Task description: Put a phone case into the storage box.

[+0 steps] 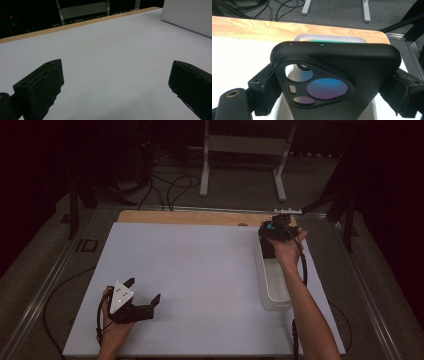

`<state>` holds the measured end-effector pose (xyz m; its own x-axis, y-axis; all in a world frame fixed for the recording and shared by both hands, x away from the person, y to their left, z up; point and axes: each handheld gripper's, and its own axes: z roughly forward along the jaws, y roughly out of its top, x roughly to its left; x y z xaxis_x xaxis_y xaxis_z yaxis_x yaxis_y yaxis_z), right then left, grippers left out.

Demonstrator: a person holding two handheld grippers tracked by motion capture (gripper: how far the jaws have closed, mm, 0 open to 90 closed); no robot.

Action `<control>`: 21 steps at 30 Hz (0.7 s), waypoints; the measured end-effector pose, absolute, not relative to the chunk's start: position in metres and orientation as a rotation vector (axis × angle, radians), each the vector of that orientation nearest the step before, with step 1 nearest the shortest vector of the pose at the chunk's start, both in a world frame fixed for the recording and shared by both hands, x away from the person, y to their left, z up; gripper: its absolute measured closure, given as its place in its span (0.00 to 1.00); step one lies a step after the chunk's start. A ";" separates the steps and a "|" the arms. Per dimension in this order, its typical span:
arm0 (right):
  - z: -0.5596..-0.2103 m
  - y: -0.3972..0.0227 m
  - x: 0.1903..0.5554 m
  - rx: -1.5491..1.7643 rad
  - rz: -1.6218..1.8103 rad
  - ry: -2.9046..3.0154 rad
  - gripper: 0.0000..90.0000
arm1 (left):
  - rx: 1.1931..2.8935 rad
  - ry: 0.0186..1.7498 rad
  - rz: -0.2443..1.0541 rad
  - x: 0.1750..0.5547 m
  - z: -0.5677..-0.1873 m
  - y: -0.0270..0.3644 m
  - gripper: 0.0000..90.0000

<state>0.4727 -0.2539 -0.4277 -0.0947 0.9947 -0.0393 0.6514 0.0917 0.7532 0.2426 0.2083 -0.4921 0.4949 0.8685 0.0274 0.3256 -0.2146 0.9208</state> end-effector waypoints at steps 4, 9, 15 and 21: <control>-0.429 -0.255 0.474 1.624 0.796 1.804 0.14 | 1.774 1.009 0.705 0.242 -0.492 0.208 0.00; -0.429 -0.257 0.476 1.621 0.807 1.811 0.13 | 1.774 1.010 0.706 0.242 -0.492 0.208 0.00; -0.429 -0.259 0.477 1.618 0.822 1.824 0.13 | 1.773 1.010 0.706 0.243 -0.492 0.208 0.00; -0.430 -0.259 0.478 1.608 0.829 1.836 0.13 | 1.774 1.011 0.706 0.243 -0.492 0.208 0.00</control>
<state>0.4776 -0.2588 -0.4301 -0.1273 0.9918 -0.0104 0.6479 0.0911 0.7563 0.2426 0.2083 -0.4921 0.4933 0.8694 0.0285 0.3259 -0.2150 0.9206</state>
